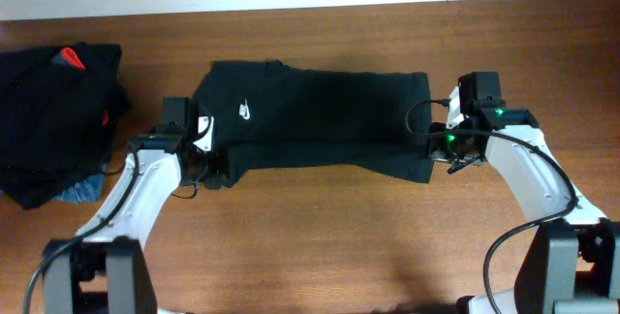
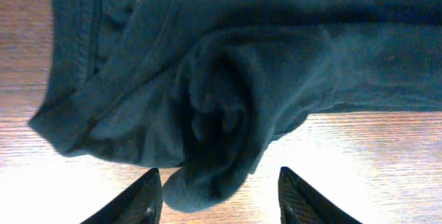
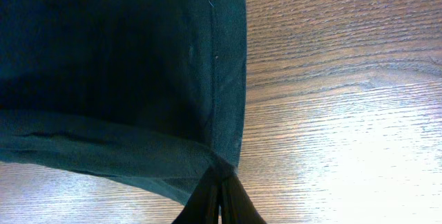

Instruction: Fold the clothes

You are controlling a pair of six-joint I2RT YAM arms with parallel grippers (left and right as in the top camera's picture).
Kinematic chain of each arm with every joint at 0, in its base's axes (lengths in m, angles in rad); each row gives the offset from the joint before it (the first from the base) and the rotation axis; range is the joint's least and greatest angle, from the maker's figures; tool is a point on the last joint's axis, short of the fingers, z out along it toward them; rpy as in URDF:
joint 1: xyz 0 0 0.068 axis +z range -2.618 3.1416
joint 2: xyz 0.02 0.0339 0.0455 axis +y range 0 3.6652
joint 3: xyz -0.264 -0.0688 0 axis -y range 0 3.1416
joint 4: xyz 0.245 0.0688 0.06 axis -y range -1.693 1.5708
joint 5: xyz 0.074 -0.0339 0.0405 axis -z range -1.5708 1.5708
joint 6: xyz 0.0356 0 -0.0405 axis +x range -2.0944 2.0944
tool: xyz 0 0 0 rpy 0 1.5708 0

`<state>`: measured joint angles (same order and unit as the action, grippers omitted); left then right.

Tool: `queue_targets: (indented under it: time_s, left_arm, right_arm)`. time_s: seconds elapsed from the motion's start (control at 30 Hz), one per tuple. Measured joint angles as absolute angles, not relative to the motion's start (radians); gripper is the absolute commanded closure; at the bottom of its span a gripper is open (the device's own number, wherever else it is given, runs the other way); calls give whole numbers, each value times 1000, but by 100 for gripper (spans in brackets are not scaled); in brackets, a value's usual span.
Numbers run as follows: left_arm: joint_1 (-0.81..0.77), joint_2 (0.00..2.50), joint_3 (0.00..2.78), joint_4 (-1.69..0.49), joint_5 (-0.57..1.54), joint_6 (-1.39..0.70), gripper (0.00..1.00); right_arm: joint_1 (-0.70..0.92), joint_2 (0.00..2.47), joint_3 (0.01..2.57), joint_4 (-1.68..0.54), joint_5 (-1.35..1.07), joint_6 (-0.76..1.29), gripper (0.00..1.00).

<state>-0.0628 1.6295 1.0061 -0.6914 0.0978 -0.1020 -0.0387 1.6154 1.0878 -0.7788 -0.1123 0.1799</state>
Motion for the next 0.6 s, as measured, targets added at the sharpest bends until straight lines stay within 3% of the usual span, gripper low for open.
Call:
queue_targets:
  time_s: [0.03,0.07,0.17,0.2,0.6]
  left_arm:
    - [-63,1650,1006,-691,98,-102,47]
    - [-63,1668,1006,-691,98,-102,54]
    - [-63,1718,1006,-691,106,-101,95]
    - [-63,1723,1006,-691,117,-101,100]
    - [-63,1717,1017,-688,175,-97,100]
  right_arm:
    - [-39,1615,1088,-779,-112,180,96]
    - [-39,1615,1088,-778,-112,179,96]
    - [-39,1615,1088,-781,-112,181,96]
    - [-39,1615,1088,-783,-112,180,96]
    - [-39,1615,1088,-786,-112,179,96]
